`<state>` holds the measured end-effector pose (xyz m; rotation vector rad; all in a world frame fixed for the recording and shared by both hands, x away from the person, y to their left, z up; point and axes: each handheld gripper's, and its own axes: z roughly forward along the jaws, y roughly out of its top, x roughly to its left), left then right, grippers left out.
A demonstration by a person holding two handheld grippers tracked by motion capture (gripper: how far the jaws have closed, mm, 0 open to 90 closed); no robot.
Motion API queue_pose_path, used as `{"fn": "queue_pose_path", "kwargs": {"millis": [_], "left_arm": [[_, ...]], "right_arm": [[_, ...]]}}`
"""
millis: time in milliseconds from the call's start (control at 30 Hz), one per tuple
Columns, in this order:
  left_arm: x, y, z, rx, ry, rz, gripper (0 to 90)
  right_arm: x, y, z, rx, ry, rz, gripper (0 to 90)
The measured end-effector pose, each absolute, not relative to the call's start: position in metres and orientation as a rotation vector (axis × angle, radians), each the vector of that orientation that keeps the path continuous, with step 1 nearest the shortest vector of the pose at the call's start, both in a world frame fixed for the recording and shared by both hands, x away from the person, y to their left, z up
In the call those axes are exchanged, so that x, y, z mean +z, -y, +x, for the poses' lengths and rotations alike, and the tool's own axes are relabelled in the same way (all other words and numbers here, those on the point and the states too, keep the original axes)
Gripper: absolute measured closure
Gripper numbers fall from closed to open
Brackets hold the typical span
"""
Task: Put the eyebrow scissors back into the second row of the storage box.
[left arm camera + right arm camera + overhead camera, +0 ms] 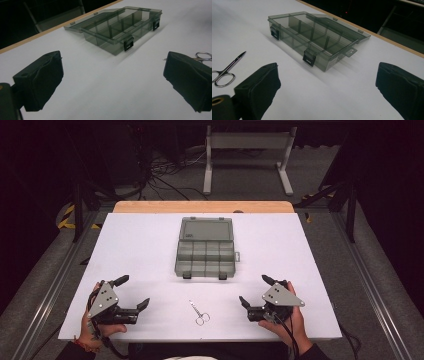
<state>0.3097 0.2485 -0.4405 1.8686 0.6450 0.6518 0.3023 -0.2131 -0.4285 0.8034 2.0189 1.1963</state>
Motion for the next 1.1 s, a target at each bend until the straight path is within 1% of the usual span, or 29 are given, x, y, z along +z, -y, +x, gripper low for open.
{"fn": "queue_pose_path", "kwargs": {"millis": [400,533,600,667,767,933,967,1100], "left_arm": [[-0.443,-0.246,0.306,0.640,-0.624,1.887,3.9],[-0.443,-0.248,0.307,0.648,-0.623,1.884,4.0],[-0.443,-0.248,0.307,0.643,-0.634,1.889,4.1],[-0.444,-0.249,0.309,0.640,-0.634,1.885,4.1],[-0.445,-0.249,0.309,0.635,-0.632,1.892,4.1],[-0.444,-0.248,0.306,0.638,-0.620,1.895,4.1],[-0.444,-0.248,0.306,0.636,-0.621,1.893,4.1],[-0.445,-0.249,0.307,0.630,-0.624,1.896,4.2]], "right_arm": [[-0.430,0.205,0.304,1.198,-2.057,0.801,8.4],[-0.433,0.198,0.306,1.189,-2.094,0.807,12.7],[-0.434,0.194,0.308,1.189,-2.121,0.807,13.0],[-0.434,0.190,0.309,1.176,-2.138,0.805,17.2],[-0.435,0.184,0.310,1.168,-2.170,0.813,19.7],[-0.437,0.168,0.313,1.159,-2.208,0.845,24.0],[-0.438,0.162,0.313,1.139,-2.200,0.862,27.0],[-0.442,0.144,0.314,1.151,-2.272,0.859,29.5]]}}
